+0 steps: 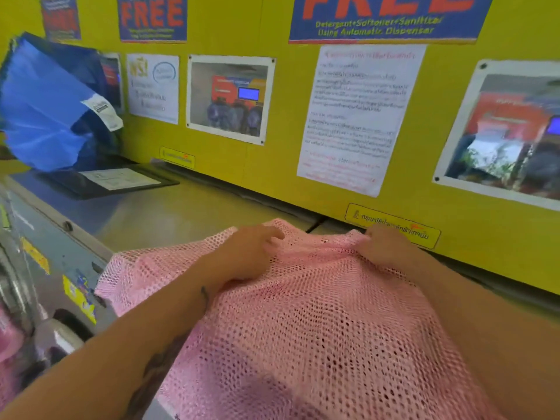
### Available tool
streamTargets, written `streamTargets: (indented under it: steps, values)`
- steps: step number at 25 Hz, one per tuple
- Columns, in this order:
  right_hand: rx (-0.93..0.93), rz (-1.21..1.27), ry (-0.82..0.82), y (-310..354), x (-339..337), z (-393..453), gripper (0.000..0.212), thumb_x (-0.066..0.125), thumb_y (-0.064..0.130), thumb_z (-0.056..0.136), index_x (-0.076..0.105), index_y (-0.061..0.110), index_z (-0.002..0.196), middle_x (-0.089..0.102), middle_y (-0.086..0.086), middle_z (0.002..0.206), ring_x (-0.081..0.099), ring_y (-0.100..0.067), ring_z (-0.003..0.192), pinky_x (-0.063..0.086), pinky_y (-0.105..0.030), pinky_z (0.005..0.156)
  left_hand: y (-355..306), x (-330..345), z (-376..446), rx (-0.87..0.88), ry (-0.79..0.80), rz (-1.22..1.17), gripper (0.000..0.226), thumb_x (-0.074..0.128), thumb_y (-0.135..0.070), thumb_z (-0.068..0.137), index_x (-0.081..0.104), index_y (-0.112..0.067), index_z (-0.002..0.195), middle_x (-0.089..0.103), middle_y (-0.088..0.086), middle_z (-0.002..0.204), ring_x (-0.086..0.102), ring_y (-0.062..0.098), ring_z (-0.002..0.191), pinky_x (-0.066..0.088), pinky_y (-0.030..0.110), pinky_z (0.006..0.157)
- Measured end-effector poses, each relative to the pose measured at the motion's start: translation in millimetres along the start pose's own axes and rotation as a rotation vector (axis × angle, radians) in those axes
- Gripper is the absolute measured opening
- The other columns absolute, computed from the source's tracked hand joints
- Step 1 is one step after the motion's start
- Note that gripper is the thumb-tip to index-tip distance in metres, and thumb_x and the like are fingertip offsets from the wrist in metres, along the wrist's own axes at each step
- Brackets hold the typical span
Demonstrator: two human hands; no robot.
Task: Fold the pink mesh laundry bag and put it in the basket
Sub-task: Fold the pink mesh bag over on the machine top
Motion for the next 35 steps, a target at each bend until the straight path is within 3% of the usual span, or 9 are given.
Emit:
streamTargets:
  steps: [4,9,11,15,19,24,28,32,35]
  values:
    - [-0.091,0.27,0.092,42.0,-17.6,29.6,0.019,0.057,0.006,0.081,0.07,-0.003,0.092,0.067,-0.013,0.092,0.061,-0.026,0.084,0.049,-0.022,0.064,28.6,-21.5,2.5,-0.084,-0.278,-0.15,0.06,0.06,0.008,0.072,0.061,-0.024,0.123,0.061,0.005,0.114,0.057,0.019,0.093,0.051,0.032,0.081]
    - [-0.125,0.943,-0.005,95.9,-23.8,60.1,0.034,0.062,-0.002,0.077,0.068,0.026,0.096,0.068,-0.011,0.113,0.063,-0.023,0.094,0.055,-0.037,0.083,50.1,-46.1,-5.8,-0.201,-0.614,-0.095,0.049,0.053,0.011,0.071,0.065,-0.019,0.108,0.057,0.007,0.111,0.049,0.018,0.088,0.045,0.033,0.075]
    - [-0.194,0.83,0.046,108.5,-6.6,72.3,0.041,0.075,0.013,0.077,0.066,0.034,0.111,0.063,-0.006,0.129,0.063,-0.024,0.107,0.052,-0.04,0.095,56.1,-51.7,-9.7,-0.273,-0.677,-0.01,0.044,0.054,0.008,0.073,0.066,-0.02,0.105,0.054,0.005,0.112,0.045,0.019,0.092,0.04,0.032,0.076]
    - [-0.262,-0.167,0.176,109.0,41.8,77.8,0.064,0.062,0.031,0.088,0.04,0.015,0.145,0.048,-0.008,0.147,0.051,-0.03,0.126,0.045,-0.039,0.102,64.6,-40.6,-9.2,-0.435,-0.492,0.234,0.034,0.058,-0.009,0.081,0.066,-0.023,0.11,0.055,0.008,0.117,0.05,0.027,0.106,0.044,0.041,0.094]
    - [-0.34,-0.07,0.011,123.1,20.1,44.7,0.054,0.057,0.027,0.085,0.047,0.02,0.138,0.053,-0.006,0.135,0.054,-0.028,0.117,0.049,-0.044,0.096,69.1,-38.6,-7.1,-0.473,-0.449,0.156,0.03,0.061,-0.011,0.081,0.064,-0.019,0.11,0.055,0.01,0.115,0.053,0.025,0.093,0.049,0.042,0.088]
    - [-0.417,-0.238,0.532,102.2,55.9,-28.1,0.082,0.032,0.076,0.085,0.011,0.037,0.154,0.008,-0.004,0.166,0.007,-0.029,0.151,0.011,-0.053,0.12,61.8,-50.7,-5.0,-0.353,-0.516,0.155,0.048,0.063,0.004,0.072,0.062,-0.022,0.112,0.054,0.004,0.12,0.056,0.024,0.093,0.051,0.039,0.082]
    - [-0.34,-0.151,0.522,93.5,70.9,-26.1,0.084,0.022,0.079,0.085,-0.005,0.039,0.154,-0.014,-0.01,0.164,-0.016,-0.036,0.149,-0.006,-0.058,0.118,75.6,-89.9,-10.9,-0.272,-0.33,0.409,0.048,0.057,0.001,0.077,0.061,-0.027,0.116,0.062,0.007,0.12,0.061,0.03,0.103,0.05,0.04,0.083]
    - [-0.417,-0.096,0.419,98.1,69.4,-20.8,0.079,0.03,0.069,0.092,0.013,0.026,0.156,0.004,-0.011,0.165,0.002,-0.034,0.151,0.003,-0.054,0.121,52.2,-121.6,-41.4,-0.207,-0.435,0.636,0.039,0.055,-0.009,0.083,0.063,-0.021,0.12,0.057,0.014,0.118,0.059,0.037,0.101,0.05,0.049,0.086]
    - [-0.398,0.27,0.337,87.3,39.4,-30.6,0.063,0.048,0.045,0.098,0.03,0.019,0.152,0.029,-0.001,0.16,0.029,-0.023,0.146,0.022,-0.037,0.118,-35.9,-58.5,-55.8,0.088,-0.273,0.302,0.037,0.05,-0.038,0.092,0.054,-0.03,0.129,0.055,0.007,0.132,0.056,0.027,0.113,0.046,0.048,0.097]
Point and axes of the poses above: each hand's wrist, its own z-axis towards the middle knuckle, its own x-axis out of the palm, y = z × x, the point moved 5 cm from there along z, towards the middle knuckle
